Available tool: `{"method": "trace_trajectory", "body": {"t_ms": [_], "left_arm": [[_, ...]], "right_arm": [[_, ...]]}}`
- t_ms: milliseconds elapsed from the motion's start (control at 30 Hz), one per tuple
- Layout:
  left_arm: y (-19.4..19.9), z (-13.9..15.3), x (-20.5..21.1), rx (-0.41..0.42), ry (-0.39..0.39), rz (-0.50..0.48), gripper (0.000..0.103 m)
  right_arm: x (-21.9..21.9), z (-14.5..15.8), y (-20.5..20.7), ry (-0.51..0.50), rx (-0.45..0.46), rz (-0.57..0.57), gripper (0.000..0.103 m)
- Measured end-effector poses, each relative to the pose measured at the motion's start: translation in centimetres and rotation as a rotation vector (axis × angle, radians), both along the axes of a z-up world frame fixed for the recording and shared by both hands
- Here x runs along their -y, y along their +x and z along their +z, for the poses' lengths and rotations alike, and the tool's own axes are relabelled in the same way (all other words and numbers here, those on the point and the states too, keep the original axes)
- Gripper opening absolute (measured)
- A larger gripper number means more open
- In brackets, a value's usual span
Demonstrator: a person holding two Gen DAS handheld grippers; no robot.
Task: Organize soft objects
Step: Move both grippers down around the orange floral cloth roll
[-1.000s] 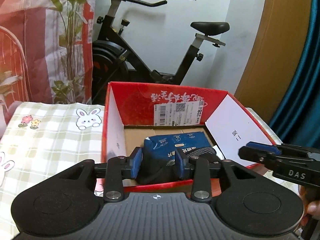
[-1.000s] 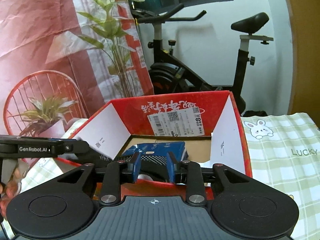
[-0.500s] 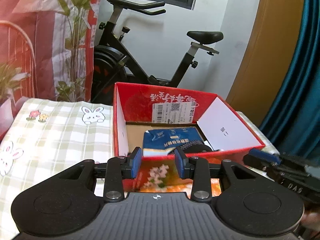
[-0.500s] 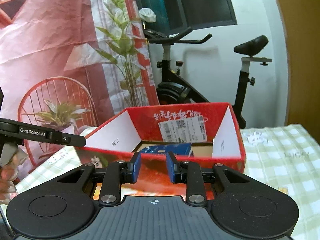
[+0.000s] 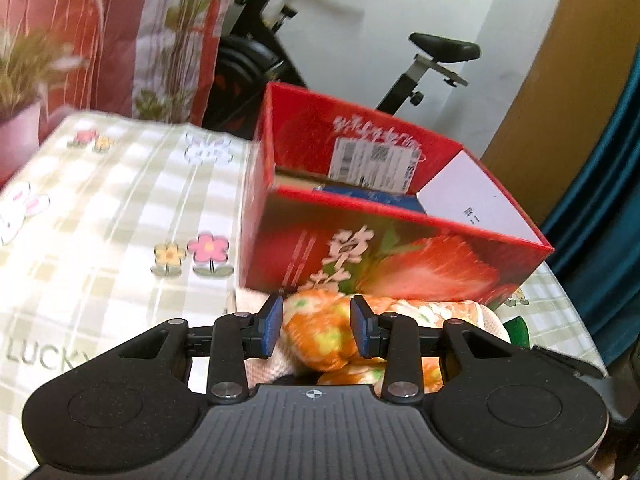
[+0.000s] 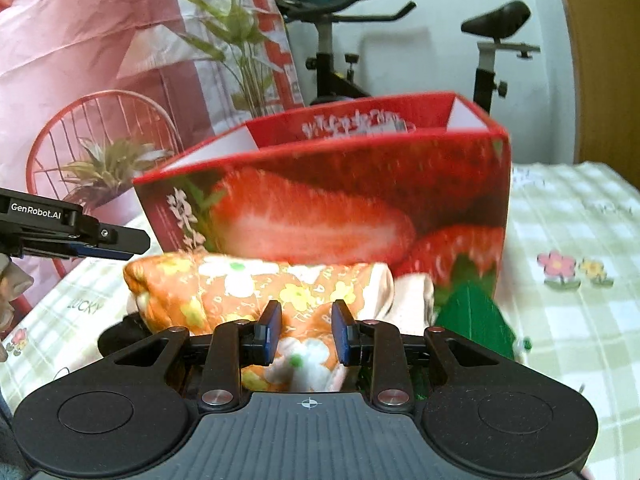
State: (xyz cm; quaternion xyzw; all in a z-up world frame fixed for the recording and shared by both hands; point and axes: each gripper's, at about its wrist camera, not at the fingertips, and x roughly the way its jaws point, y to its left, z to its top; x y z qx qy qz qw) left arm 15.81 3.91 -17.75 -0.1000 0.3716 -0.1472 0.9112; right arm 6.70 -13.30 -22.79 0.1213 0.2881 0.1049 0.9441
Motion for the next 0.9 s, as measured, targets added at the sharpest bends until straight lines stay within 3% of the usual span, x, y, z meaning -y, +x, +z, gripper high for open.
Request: {"method": "trace_trajectory", "body": {"t_ms": [167,300,500,533,633,667,900], "left_arm": [[0.5,-1.4,-0.6,-0.041,-0.085,0.021,0.059],[1.1,-2.6,-0.3,-0.078,-0.134,0.026,0.059],[1.3,-3.1,0.7,-0.081,-0.145,0.026,0.059],[1.2,-3.1,0.8,-0.076,-0.142,0.028,0.058],[0.4,-2.7,1.0,-0.043,-0.101,0.048,0.031],[0.1,-2.5,1.0,-0.036,-0.091,0.055,0.028],[-3.0,-1.9,1.7,0.026,-0.027,0.032,0.025]], "right_arm": [[0.0,-0.8,-0.2,-0.006,0.006,0.013,0.025],[0.2,-1.1,-0.1,0.002,0.009,0.017,0.025],[0.4,-1.3,0.0,0.016,0.014,0.022,0.025],[0.5,-1.4,0.0,0.017,0.014,0.022,0.025],[0.6,-1.3,0.0,0.023,0.011,0.021,0.025],[0.5,-1.2,0.0,0.024,0.009,0.021,0.025],[0.6,-1.0,-0.4,0.043,0.000,0.023,0.025]]}}
